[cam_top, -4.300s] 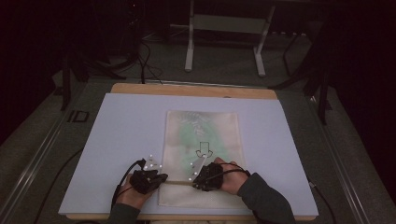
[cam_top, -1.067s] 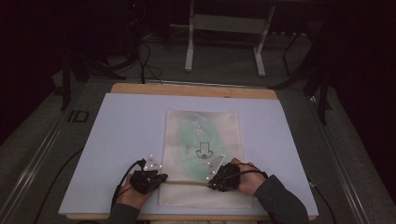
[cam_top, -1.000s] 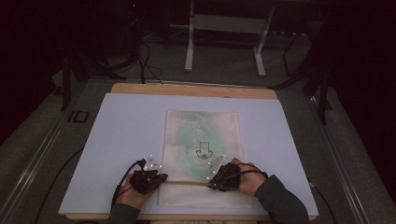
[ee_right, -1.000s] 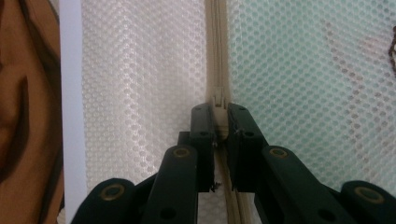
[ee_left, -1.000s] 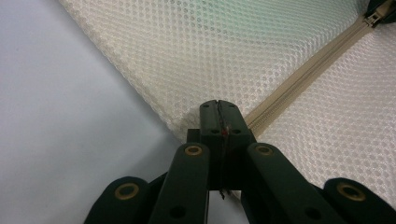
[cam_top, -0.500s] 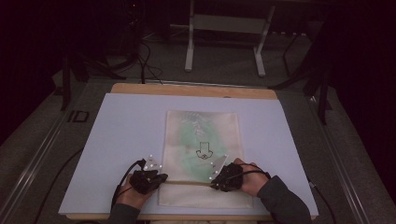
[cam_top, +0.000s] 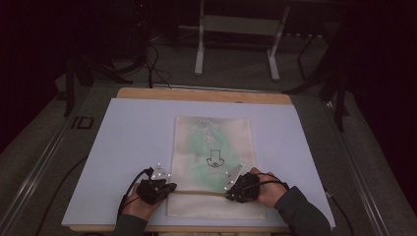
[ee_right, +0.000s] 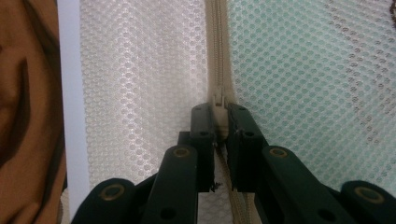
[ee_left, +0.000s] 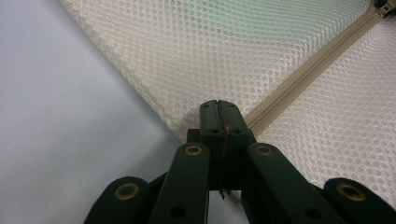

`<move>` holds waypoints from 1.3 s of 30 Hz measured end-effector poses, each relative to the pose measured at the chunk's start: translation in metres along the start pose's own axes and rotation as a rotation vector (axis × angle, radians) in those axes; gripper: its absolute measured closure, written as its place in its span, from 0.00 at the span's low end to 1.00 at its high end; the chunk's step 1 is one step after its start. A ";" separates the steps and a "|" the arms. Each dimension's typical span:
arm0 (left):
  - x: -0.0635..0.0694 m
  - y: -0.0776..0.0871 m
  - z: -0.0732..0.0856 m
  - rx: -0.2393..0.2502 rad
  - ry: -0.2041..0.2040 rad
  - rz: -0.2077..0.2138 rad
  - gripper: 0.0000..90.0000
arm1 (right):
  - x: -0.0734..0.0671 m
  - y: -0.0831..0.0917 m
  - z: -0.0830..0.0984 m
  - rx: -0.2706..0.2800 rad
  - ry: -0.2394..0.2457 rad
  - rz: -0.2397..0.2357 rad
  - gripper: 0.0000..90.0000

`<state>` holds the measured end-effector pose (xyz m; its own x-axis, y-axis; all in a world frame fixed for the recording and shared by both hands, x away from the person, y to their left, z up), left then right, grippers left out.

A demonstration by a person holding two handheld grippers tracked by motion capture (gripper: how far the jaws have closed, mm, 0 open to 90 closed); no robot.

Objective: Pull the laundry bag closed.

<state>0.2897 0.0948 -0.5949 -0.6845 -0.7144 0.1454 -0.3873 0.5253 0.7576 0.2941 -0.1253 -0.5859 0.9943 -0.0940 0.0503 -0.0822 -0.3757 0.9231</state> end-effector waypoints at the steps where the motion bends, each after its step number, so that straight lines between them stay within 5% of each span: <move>1: 0.000 0.000 0.000 0.001 0.000 0.000 0.99 | 0.000 0.000 0.001 0.000 -0.001 0.001 0.91; 39: 0.000 0.000 0.000 0.000 0.000 0.000 0.99 | 0.004 0.012 0.015 -0.005 -0.026 -0.002 0.91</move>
<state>0.2897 0.0949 -0.5949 -0.6843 -0.7145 0.1455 -0.3871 0.5251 0.7579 0.2961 -0.1439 -0.5808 0.9924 -0.1171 0.0387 -0.0799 -0.3708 0.9253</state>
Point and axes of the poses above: each handheld gripper's, and its own axes: y roughly backward along the jaws, z roughly out of its underside, x roughly to its right, the point moved 9 cm from there along -y, roughly forward along the jaws, and after that the axes turned 2 degrees about z, right-handed, at the moved point
